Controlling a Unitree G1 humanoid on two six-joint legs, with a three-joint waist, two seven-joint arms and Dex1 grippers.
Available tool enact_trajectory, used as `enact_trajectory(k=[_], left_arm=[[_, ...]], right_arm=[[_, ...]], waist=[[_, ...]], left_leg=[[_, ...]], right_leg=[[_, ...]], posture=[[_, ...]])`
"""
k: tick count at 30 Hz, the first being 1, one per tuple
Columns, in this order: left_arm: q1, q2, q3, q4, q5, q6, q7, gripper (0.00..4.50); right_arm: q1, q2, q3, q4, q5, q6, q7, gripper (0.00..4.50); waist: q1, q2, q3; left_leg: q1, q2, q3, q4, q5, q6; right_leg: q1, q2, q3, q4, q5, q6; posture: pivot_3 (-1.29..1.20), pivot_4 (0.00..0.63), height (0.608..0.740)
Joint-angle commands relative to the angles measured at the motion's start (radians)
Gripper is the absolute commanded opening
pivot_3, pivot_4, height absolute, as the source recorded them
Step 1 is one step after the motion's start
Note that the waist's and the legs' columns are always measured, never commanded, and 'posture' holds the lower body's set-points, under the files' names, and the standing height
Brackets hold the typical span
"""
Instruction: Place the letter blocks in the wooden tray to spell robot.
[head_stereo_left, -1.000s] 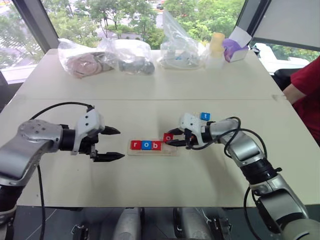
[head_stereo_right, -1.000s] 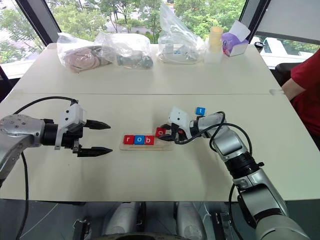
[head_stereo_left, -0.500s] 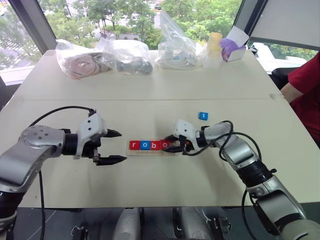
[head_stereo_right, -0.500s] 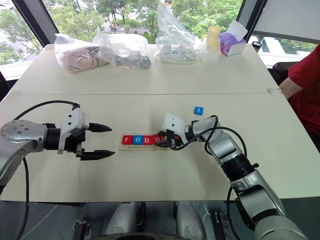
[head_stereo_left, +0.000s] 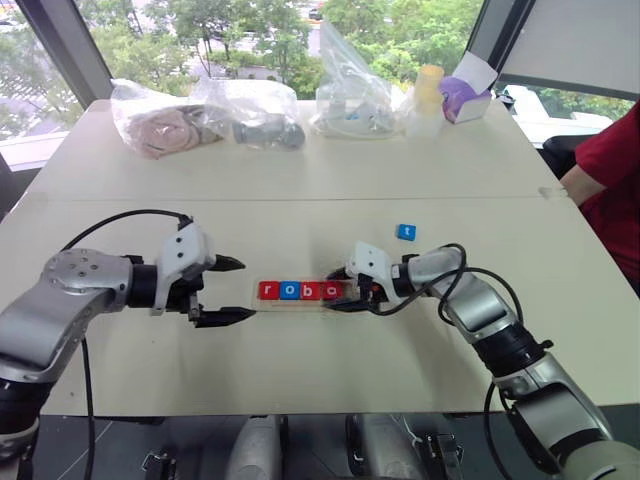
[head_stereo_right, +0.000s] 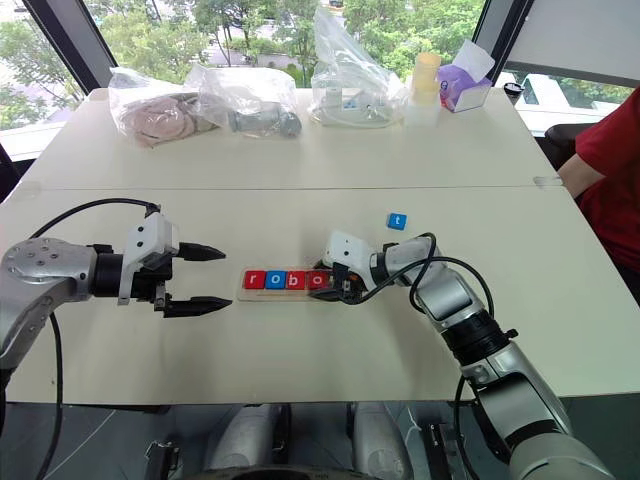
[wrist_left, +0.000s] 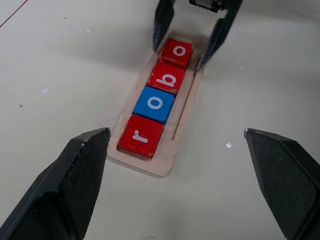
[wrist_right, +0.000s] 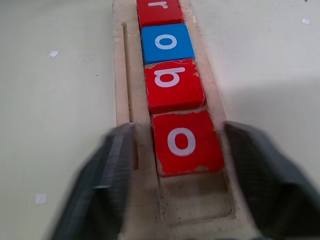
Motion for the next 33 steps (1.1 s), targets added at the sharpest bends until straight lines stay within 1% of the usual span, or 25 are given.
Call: enact_trajectory(k=[1,10,14,16,19,23,25,28,33], left_arm=[[-0.008,-0.001,0.018,-0.015,-0.002,-0.012,0.001,4.5],[-0.005,-0.008,0.017,-0.022,-0.003,-0.008,0.009,4.5],[-0.018,-0.019,0.022,-0.029,-0.017,0.0,0.015,4.5],[-0.051,-0.061,0.044,-0.037,-0.064,0.024,0.042,4.5],[-0.098,-0.12,0.048,-0.036,-0.093,0.039,0.086,4.5],[-0.18,-0.208,-0.033,0.004,-0.039,0.006,0.137,4.5],[-0.223,-0.25,-0.078,0.045,-0.005,-0.014,0.144,4.5],[-0.287,-0.311,-0.13,0.125,0.047,-0.055,0.153,4.5],[-0.359,-0.396,-0.173,0.24,0.105,-0.115,0.156,4.5]], right_arm=[[-0.006,0.009,-0.009,-0.021,-0.006,-0.029,-0.013,4.37],[0.004,-0.012,-0.07,-0.086,0.02,-0.006,-0.044,4.37],[0.002,-0.027,-0.162,-0.122,0.066,0.065,-0.09,4.37],[-0.014,-0.036,-0.266,-0.125,0.091,0.155,-0.17,4.37],[-0.012,-0.032,-0.366,-0.144,0.092,0.278,-0.309,4.37],[0.007,0.087,-0.489,-0.174,0.011,0.524,-0.66,4.37],[0.037,0.143,-0.505,-0.191,-0.018,0.563,-0.765,4.37],[0.061,0.234,-0.519,-0.213,-0.032,0.58,-0.882,4.37],[0.055,0.355,-0.515,-0.207,-0.051,0.572,-1.021,4.37]], waist=[[0.0,0.0,0.0],[0.0,0.0,0.0],[0.002,0.0,0.0],[0.006,0.0,0.0],[0.007,0.0,0.0],[0.002,-0.001,-0.001],[0.0,0.0,-0.001],[-0.002,0.0,-0.001],[-0.003,0.0,-0.001]], left_leg=[[0.0,0.0,0.0,0.0,0.0,0.0],[0.0,0.0,0.0,0.0,0.0,0.0],[0.0,0.0,0.0,0.0,0.0,0.0],[0.0,0.0,0.0,0.0,0.0,0.0],[0.0,0.0,-0.001,0.001,0.0,0.0],[0.0,0.0,-0.001,0.001,0.0,0.0],[0.0,-0.001,-0.001,0.0,0.0,0.0],[0.0,-0.002,0.0,-0.001,0.0,0.0],[-0.001,-0.002,0.0,0.0,0.0,0.0]], right_leg=[[0.0,0.0,0.0,0.0,0.0,0.0],[0.0,0.0,0.0,0.0,0.0,0.0],[0.0,0.0,0.0,0.0,0.0,0.0],[0.0,0.0,0.0,0.0,0.0,0.0],[0.001,-0.001,0.0,0.0,0.0,0.0],[0.001,-0.001,0.0,0.001,0.0,0.0],[0.0,0.0,0.0,0.001,0.0,0.0],[0.0,0.001,0.0,0.002,0.0,0.0],[-0.003,0.001,0.002,0.004,0.0,0.0]], posture=[[0.0,0.15,0.74],[0.0,0.15,0.74],[0.0,0.15,0.74],[0.0,0.15,0.74],[0.0,0.15,0.74],[0.0,0.15,0.74],[0.0,0.15,0.74],[0.0,0.15,0.74],[0.0,0.15,0.74]])
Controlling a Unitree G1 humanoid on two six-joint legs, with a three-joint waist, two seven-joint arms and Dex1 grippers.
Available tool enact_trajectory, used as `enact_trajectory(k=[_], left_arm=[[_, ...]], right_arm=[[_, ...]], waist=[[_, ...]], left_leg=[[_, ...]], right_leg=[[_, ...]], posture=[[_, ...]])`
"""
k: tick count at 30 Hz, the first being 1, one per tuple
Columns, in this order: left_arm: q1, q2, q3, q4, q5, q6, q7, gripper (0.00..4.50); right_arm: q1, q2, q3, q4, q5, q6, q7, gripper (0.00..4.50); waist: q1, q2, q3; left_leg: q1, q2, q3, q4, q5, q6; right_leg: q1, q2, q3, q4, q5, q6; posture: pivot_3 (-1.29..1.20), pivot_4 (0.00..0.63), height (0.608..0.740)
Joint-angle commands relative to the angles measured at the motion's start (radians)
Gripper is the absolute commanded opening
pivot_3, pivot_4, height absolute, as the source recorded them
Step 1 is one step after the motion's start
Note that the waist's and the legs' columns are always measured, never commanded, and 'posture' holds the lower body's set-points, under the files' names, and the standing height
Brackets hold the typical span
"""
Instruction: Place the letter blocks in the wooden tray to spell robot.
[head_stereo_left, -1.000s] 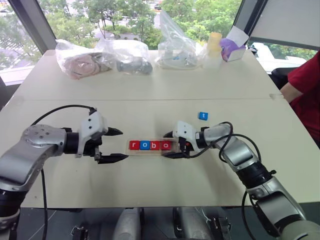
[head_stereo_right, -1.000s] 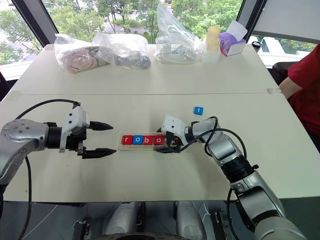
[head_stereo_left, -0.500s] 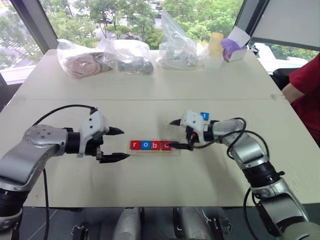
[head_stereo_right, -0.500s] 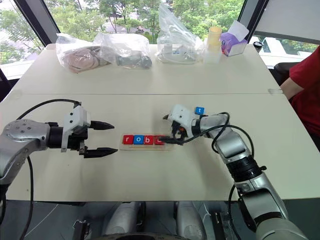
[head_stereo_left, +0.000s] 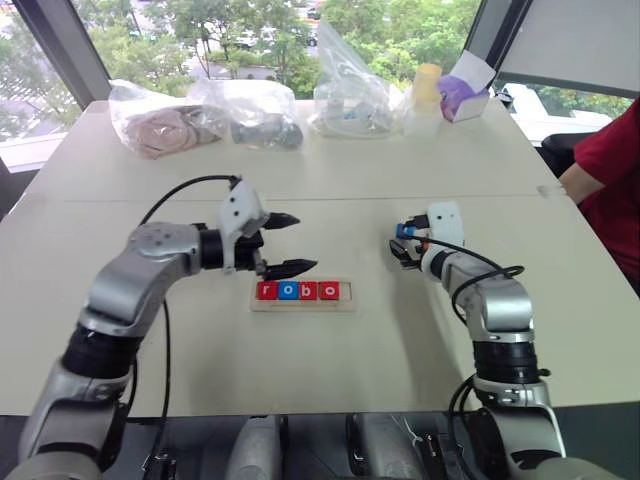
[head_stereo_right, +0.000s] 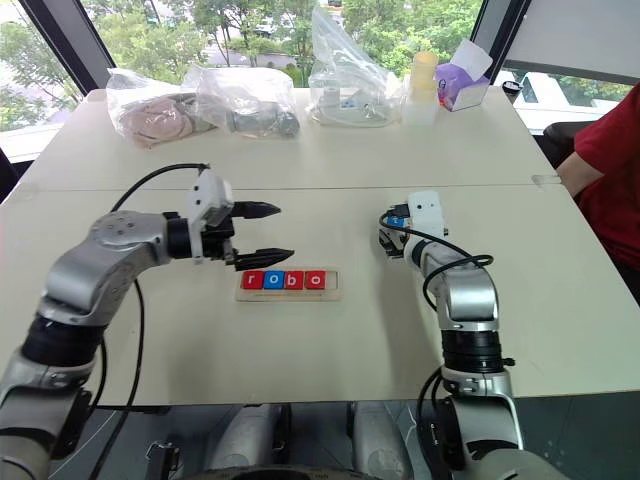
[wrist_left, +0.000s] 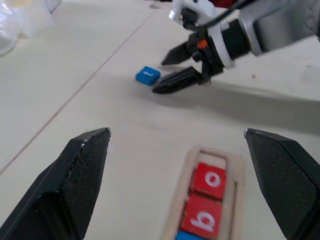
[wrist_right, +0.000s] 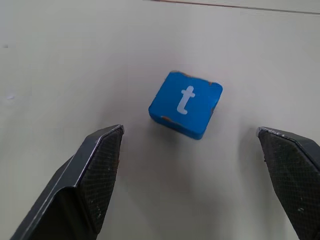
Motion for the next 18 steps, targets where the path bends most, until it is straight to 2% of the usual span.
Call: enact_trajectory(k=[1,8,11,15,16,18], left_arm=[[-0.037,-0.03,-0.01,0.041,0.034,-0.054,-0.002,4.5],[-0.032,-0.063,-0.02,0.072,0.059,-0.085,-0.015,4.5],[-0.021,-0.064,-0.015,0.066,0.062,-0.086,-0.011,4.5],[-0.001,-0.057,-0.008,0.047,0.06,-0.083,-0.007,4.5],[0.006,-0.053,-0.006,0.038,0.059,-0.08,-0.007,4.5],[0.016,-0.046,-0.006,0.023,0.057,-0.075,-0.009,4.5]], right_arm=[[-0.026,0.053,-0.002,-0.041,-0.014,-0.028,-0.086,4.37],[-0.078,0.13,0.006,0.123,-0.042,-0.129,-0.203,4.37],[-0.099,0.132,0.021,0.189,-0.056,-0.167,-0.229,3.47],[-0.108,0.131,0.025,0.232,-0.054,-0.195,-0.245,1.44],[-0.106,0.128,0.028,0.225,-0.054,-0.193,-0.243,1.17],[-0.1,0.123,0.031,0.2,-0.053,-0.185,-0.241,1.17]], waist=[[-0.001,0.0,0.0],[-0.001,0.0,0.0],[-0.001,0.0,0.0],[-0.001,0.0,0.0],[-0.001,0.0,0.0],[-0.001,0.0,0.0]], left_leg=[[0.0,0.0,0.0,0.0,0.0,0.0],[0.0,0.0,0.0,0.0,0.0,0.0],[0.0,0.0,0.0,0.0,0.0,0.0],[0.0,0.0,-0.001,0.0,0.0,0.0],[0.0,0.0,-0.001,0.0,0.0,0.0],[0.0,0.001,-0.001,0.0,0.0,0.0]], right_leg=[[0.0,0.0,0.0,0.0,0.0,0.0],[-0.001,0.0,0.0,0.001,0.0,0.0],[-0.001,0.0,0.0,0.001,0.0,0.0],[0.0,0.0,0.0,0.001,0.0,0.0],[0.0,-0.001,0.0,0.001,0.0,0.0],[0.0,-0.001,0.0,0.001,0.0,0.0]], posture=[[0.0,0.15,0.74],[0.0,0.15,0.74],[0.0,0.15,0.74],[0.0,0.15,0.74],[0.0,0.15,0.74],[0.0,0.15,0.74]])
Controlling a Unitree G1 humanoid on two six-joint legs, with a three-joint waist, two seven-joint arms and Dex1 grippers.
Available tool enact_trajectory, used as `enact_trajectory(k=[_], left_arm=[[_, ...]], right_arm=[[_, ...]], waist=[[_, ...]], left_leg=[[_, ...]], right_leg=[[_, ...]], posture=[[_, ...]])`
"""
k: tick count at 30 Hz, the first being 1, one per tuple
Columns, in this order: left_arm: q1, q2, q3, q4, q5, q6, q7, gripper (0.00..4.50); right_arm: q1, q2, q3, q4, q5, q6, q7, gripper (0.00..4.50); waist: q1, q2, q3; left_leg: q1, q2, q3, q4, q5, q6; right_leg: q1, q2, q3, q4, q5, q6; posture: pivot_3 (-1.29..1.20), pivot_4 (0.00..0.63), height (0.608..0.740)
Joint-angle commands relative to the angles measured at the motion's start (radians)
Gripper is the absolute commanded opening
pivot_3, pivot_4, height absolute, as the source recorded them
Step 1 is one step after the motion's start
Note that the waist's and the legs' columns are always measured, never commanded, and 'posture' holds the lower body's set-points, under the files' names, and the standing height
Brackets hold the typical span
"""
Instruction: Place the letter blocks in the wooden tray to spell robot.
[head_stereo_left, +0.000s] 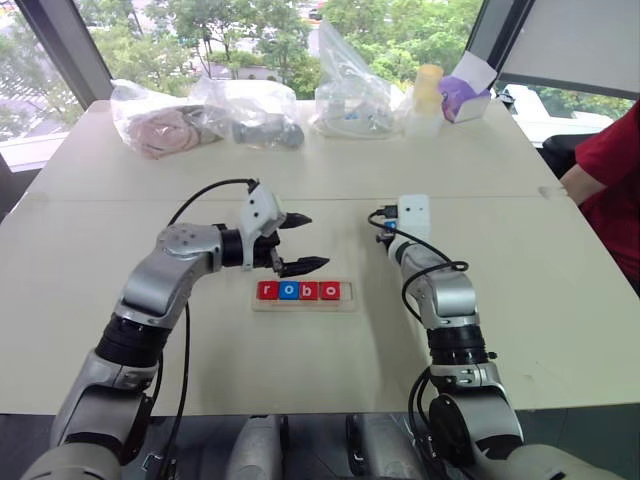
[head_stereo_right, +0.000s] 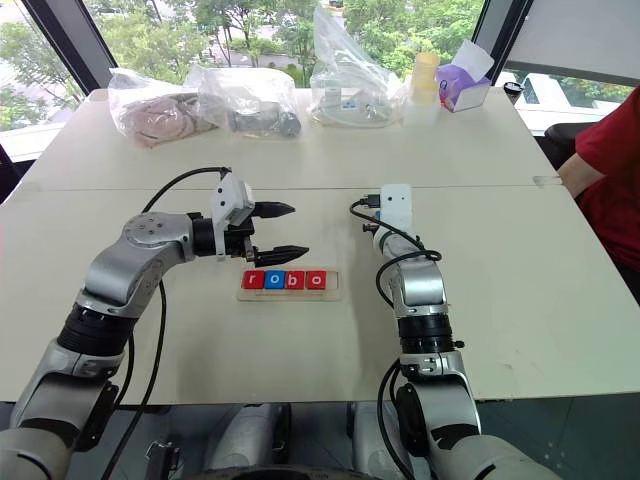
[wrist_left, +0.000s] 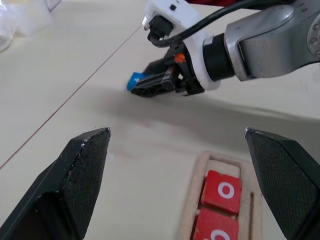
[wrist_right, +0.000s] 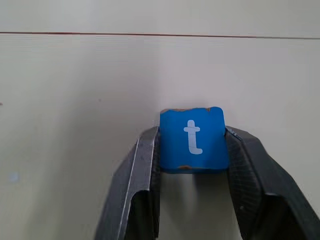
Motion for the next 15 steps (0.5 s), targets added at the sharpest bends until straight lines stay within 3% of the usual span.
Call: enact_trajectory(k=[1,5,10,15], left_arm=[[0.004,0.013,0.023,-0.055,-0.003,-0.003,-0.005,4.5],[0.018,0.04,-0.017,-0.112,0.003,0.013,-0.039,4.5],[0.041,0.071,-0.098,-0.17,0.043,0.01,-0.088,4.5],[0.03,0.043,-0.096,-0.164,0.002,0.03,-0.12,4.5]], right_arm=[[0.004,-0.013,0.0,-0.036,-0.006,0.012,-0.006,1.17],[0.077,-0.037,-0.005,-0.268,0.009,0.123,0.018,1.17],[0.25,0.01,-0.048,-0.69,0.062,0.431,0.027,1.17],[0.33,0.08,-0.067,-0.885,0.046,0.615,-0.008,1.17]], waist=[[0.0,0.0,0.0],[0.004,0.0,0.0],[0.004,0.0,0.0],[-0.001,0.0,0.0]], left_leg=[[0.0,0.0,0.0,0.0,0.0,0.0],[0.0,0.0,-0.001,0.0,0.0,0.0],[-0.002,0.0,-0.002,-0.002,0.0,0.0],[-0.001,0.001,-0.001,-0.001,0.0,0.0]], right_leg=[[0.0,0.0,0.0,0.0,0.0,0.0],[0.0,0.0,0.0,0.0,0.0,0.0],[-0.003,0.0,0.0,-0.001,-0.001,0.0],[-0.002,0.002,0.0,0.0,-0.001,-0.001]], posture=[[0.0,0.15,0.74],[0.0,0.15,0.74],[0.0,0.15,0.74],[0.0,0.15,0.74]])
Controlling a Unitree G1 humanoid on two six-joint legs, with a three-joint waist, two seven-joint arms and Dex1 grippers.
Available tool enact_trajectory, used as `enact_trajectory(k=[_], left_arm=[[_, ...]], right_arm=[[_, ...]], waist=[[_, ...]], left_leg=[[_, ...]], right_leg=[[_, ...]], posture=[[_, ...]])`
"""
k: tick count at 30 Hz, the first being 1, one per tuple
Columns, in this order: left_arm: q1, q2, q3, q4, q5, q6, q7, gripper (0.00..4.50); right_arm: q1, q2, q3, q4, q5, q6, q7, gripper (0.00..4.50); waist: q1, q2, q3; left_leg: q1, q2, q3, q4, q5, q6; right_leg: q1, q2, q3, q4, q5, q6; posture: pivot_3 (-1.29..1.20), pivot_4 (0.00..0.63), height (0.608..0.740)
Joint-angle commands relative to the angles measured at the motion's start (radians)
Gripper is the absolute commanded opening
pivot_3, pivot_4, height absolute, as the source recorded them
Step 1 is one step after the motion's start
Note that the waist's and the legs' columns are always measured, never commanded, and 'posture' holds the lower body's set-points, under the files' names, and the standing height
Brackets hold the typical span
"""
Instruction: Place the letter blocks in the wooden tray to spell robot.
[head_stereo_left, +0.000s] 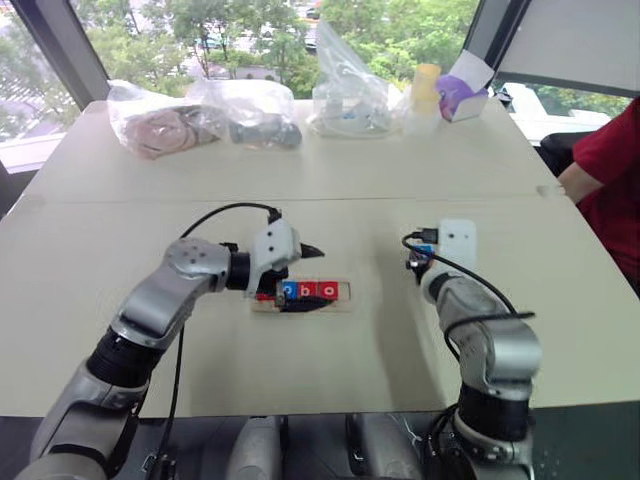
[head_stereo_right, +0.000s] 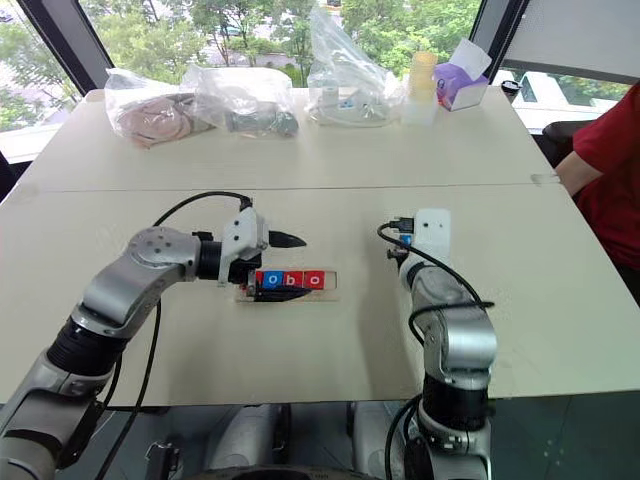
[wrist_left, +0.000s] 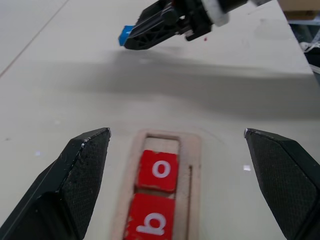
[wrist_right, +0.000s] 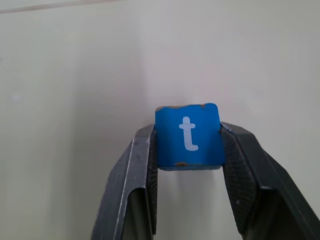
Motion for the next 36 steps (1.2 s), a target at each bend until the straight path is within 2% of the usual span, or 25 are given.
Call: enact_trajectory(k=[1,3,4,8,9,13,15,18,19,23,25,28,36], left_arm=[[-0.026,-0.012,0.011,-0.025,-0.032,0.009,-0.026,4.5],[-0.036,-0.016,0.004,-0.014,-0.026,0.003,-0.038,4.5],[-0.042,-0.017,0.003,-0.004,-0.021,-0.001,-0.043,4.5],[-0.061,-0.022,0.004,0.028,-0.012,-0.014,-0.057,4.5],[-0.067,-0.02,0.006,0.034,-0.009,-0.016,-0.059,4.5],[-0.084,-0.001,0.043,0.048,-0.024,-0.002,-0.066,4.5],[-0.086,0.025,0.082,0.043,-0.06,0.026,-0.083,4.5],[-0.078,0.077,0.118,0.028,-0.101,0.058,-0.13,4.5],[-0.075,0.09,0.122,0.023,-0.109,0.064,-0.14,4.5],[-0.056,0.185,0.16,-0.038,-0.172,0.124,-0.211,4.5],[-0.048,0.214,0.17,-0.056,-0.18,0.133,-0.216,4.5],[-0.021,0.242,0.191,-0.073,-0.183,0.136,-0.207,4.5],[0.07,0.269,0.246,-0.142,-0.214,0.179,-0.143,4.5]], right_arm=[[0.017,0.041,-0.014,-0.111,-0.006,0.081,-0.023,1.17],[0.036,0.062,-0.026,-0.106,-0.005,0.096,-0.024,1.17],[0.044,0.073,-0.03,-0.097,0.005,0.108,-0.014,2.24],[0.065,0.104,-0.055,-0.072,0.023,0.13,0.004,4.3],[0.062,0.086,-0.055,-0.077,0.03,0.127,0.017,4.46],[0.022,-0.086,-0.051,-0.091,0.069,0.029,0.135,4.46],[-0.003,-0.236,-0.091,-0.041,0.157,-0.095,0.325,4.46],[0.027,-0.487,-0.074,0.06,0.243,-0.332,0.644,4.46],[0.041,-0.537,-0.07,0.09,0.264,-0.39,0.713,4.46],[-0.004,-0.76,-0.047,0.459,0.262,-0.775,1.07,4.46],[-0.033,-0.815,-0.004,0.584,0.261,-0.888,1.191,4.46],[-0.084,-0.834,0.042,0.702,0.296,-0.925,1.32,4.46],[-0.193,-0.817,0.186,0.964,0.185,-1.171,1.441,4.46]], waist=[[-0.001,0.0,0.0],[0.001,0.0,0.0],[0.001,0.0,0.0],[0.001,0.0,0.0],[0.001,0.0,0.0],[0.001,0.0,0.0],[-0.001,0.0,0.0],[-0.001,0.0,0.0],[0.0,0.0,0.0],[-0.001,0.0,0.001],[0.001,0.0,0.002],[0.0,0.0,0.002],[0.004,0.0,0.002]], left_leg=[[0.0,0.0,0.0,0.0,0.0,0.0],[0.001,0.0,0.0,0.0,0.0,0.0],[0.0,0.0,0.0,0.001,0.0,0.0],[0.0,0.0,0.001,0.0,0.0,0.0],[0.0,-0.001,0.001,0.0,0.0,0.0],[0.0,-0.001,0.001,0.0,0.0,0.0],[0.0,-0.001,0.001,0.0,0.0,0.0],[0.0,-0.001,0.002,0.0,0.0,0.0],[0.0,-0.001,0.002,-0.001,0.0,0.0],[0.001,0.0,0.002,-0.002,-0.001,0.002],[0.001,0.0,0.003,-0.001,-0.001,0.002],[0.001,0.0,0.003,0.0,-0.001,0.002],[0.001,0.0,0.003,0.0,-0.001,0.002]], right_leg=[[0.0,0.0,0.0,0.0,0.0,0.0],[0.0,0.0,0.0,0.0,0.0,-0.001],[0.0,0.0,0.0,0.0,0.0,-0.001],[0.0,-0.001,0.0,0.0,0.0,0.0],[0.0,-0.001,0.0,0.0,0.0,0.0],[0.0,-0.001,0.0,-0.001,0.0,0.0],[0.0,-0.001,0.0,-0.001,0.0,0.0],[0.002,-0.001,0.0,-0.005,0.0,0.0],[0.002,-0.001,-0.001,-0.006,0.0,0.001],[0.006,0.001,-0.003,-0.01,0.0,0.001],[0.006,0.0,-0.002,-0.011,0.0,0.001],[0.007,0.0,-0.002,-0.01,0.0,0.001],[0.007,0.0,-0.002,-0.01,0.0,0.001]], posture=[[0.0,0.15,0.74],[0.0,0.15,0.74],[0.0,0.15,0.74],[0.0,0.15,0.74],[0.0,0.15,0.74],[0.0,0.15,0.74],[0.0,0.15,0.74],[0.0,0.15,0.74],[0.0,0.15,0.74],[0.0,0.15,0.74],[0.0,0.15,0.74],[0.0,0.15,0.74],[0.0,0.15,0.74]])
